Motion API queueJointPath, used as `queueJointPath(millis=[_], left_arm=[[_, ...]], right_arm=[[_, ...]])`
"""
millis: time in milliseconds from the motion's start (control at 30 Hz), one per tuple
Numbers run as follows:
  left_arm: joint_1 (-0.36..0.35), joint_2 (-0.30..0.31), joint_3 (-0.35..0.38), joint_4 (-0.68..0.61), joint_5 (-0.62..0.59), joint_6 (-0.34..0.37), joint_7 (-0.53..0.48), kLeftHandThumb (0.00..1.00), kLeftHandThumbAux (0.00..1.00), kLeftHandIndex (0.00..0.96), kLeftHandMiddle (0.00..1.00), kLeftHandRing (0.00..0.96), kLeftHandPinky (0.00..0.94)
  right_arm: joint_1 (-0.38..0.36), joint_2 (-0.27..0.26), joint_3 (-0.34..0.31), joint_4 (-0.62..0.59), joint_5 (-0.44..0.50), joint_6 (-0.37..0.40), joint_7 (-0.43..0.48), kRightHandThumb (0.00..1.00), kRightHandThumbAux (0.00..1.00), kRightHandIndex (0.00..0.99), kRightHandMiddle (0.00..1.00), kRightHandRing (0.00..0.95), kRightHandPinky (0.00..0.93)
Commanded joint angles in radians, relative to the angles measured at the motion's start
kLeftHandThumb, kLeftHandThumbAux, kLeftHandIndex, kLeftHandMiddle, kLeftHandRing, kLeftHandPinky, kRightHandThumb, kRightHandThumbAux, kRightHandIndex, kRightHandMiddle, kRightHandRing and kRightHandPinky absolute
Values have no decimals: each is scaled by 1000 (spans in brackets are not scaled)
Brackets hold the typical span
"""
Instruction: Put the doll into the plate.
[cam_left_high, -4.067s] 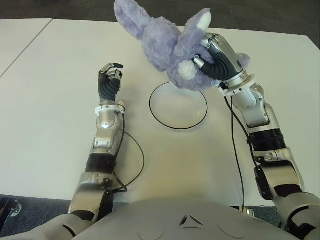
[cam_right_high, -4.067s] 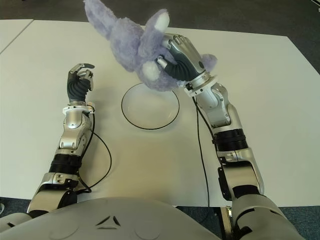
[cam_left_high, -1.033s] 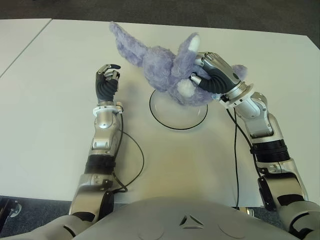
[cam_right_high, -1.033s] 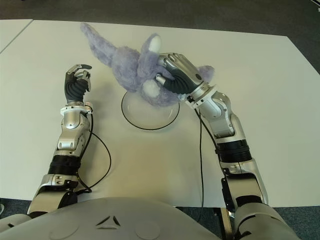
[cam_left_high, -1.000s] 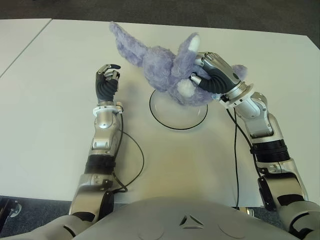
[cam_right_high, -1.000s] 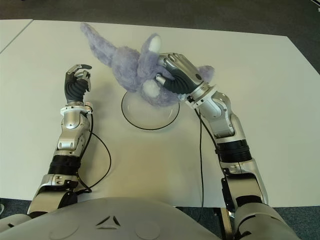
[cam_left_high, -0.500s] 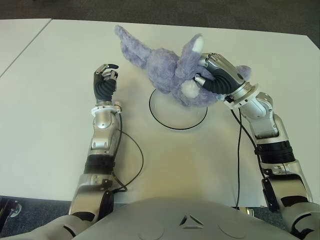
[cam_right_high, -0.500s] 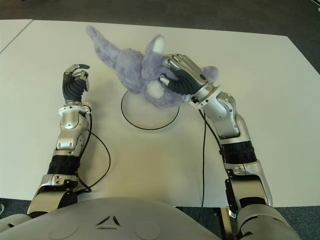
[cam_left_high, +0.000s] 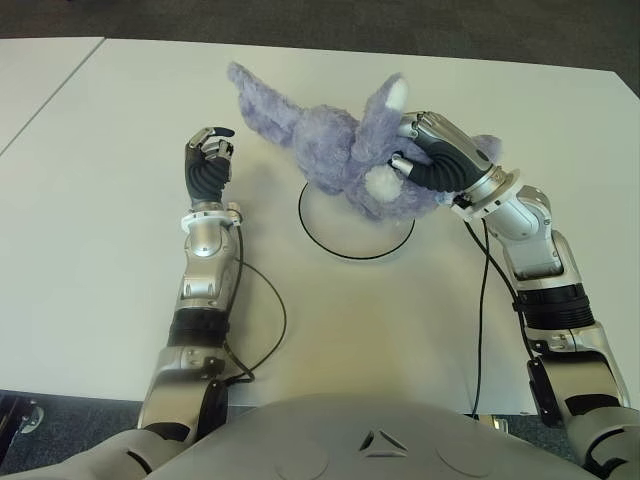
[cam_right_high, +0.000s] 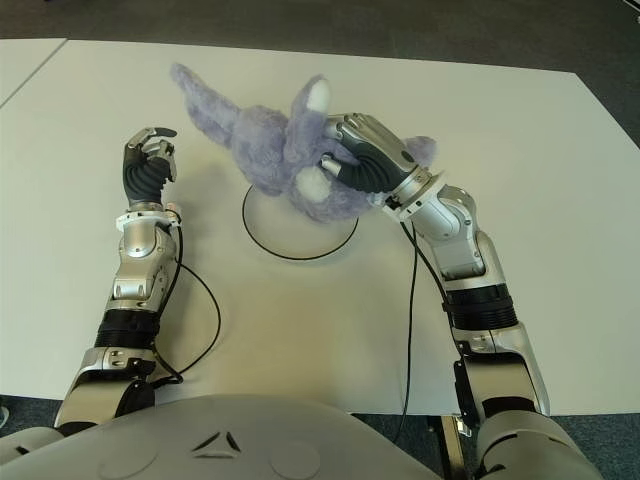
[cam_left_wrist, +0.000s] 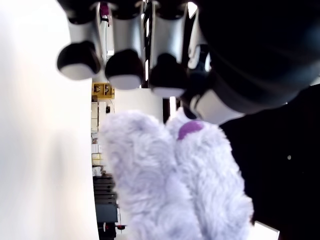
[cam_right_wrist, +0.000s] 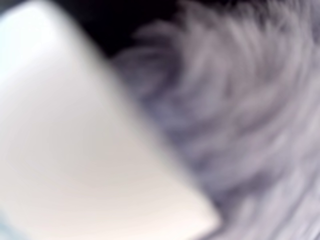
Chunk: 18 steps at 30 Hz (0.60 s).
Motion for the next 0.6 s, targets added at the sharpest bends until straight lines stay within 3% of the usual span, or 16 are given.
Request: queueJointPath(millis=[33, 67, 133, 267, 567, 600], left_arm=[[76, -31, 2, 52, -7, -5, -7, 711, 704, 442, 863, 874, 866], [77, -31, 2, 52, -6, -7, -7, 710, 704, 442, 863, 874, 866], [77, -32, 2, 52, -4, -9, -6, 710, 704, 442, 863, 874, 865], [79, -33, 0, 51, 0, -10, -3, 710, 705, 442, 862, 874, 864], [81, -35, -2, 47, 2, -6, -1, 710, 704, 442, 859, 872, 864], [81, -35, -2, 47, 2, -5, -1, 710, 704, 442, 859, 872, 864]], right_arm=[[19, -14, -2, -17, -6, 20, 17, 854, 680, 393, 522, 841, 747], [21, -16, -2, -20, -6, 25, 21, 906, 677, 397, 525, 833, 634], [26, -25, 0, -32, -11, 48, 39, 952, 674, 403, 529, 821, 536], [35, -43, 2, -61, -42, 92, 63, 990, 671, 412, 533, 795, 457], [51, -79, 8, -123, -189, 156, 58, 999, 663, 409, 546, 766, 516], [54, -80, 9, -128, -199, 162, 58, 972, 664, 412, 562, 767, 567]])
